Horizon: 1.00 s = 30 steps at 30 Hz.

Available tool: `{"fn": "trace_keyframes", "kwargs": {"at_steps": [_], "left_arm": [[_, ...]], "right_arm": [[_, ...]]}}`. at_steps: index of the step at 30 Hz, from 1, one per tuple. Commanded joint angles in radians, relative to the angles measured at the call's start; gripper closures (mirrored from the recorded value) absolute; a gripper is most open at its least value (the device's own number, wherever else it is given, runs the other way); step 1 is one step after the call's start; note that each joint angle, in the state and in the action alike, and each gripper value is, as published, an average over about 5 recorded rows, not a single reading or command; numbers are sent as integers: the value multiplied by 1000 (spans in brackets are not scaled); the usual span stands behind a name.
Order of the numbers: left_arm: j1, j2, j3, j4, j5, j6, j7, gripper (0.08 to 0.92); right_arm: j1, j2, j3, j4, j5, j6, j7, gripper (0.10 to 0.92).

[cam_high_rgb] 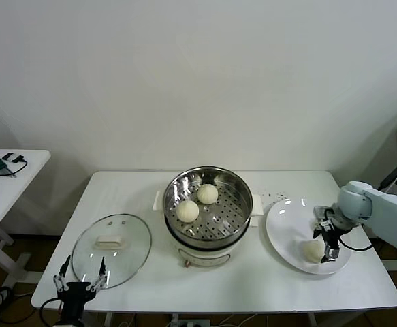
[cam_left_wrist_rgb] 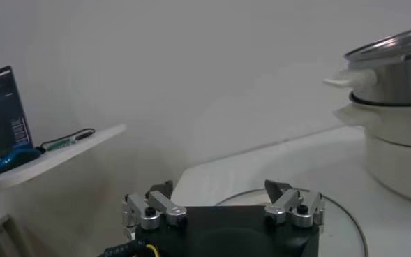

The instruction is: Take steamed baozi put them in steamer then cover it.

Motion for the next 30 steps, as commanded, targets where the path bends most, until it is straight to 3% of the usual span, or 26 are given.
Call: {"fn": "trace_keyframes", "kwargs": {"at_steps": [1, 15, 24, 30], "left_arm": [[-3, 6, -4, 4, -4, 0, 0, 177], [-7, 11, -6, 1, -7, 5, -2, 177], [-6, 11, 0, -12, -6, 11, -2, 177], [2, 5, 6, -11, 1, 10, -9, 177]], "right_arm": [[-32, 34, 15, -34, -18, 6, -4, 234], [132, 7, -60, 5, -46, 89, -33, 350], [684, 189, -362, 28, -154, 531, -102, 355], [803, 324, -333, 76, -230, 733, -125, 355]]}}
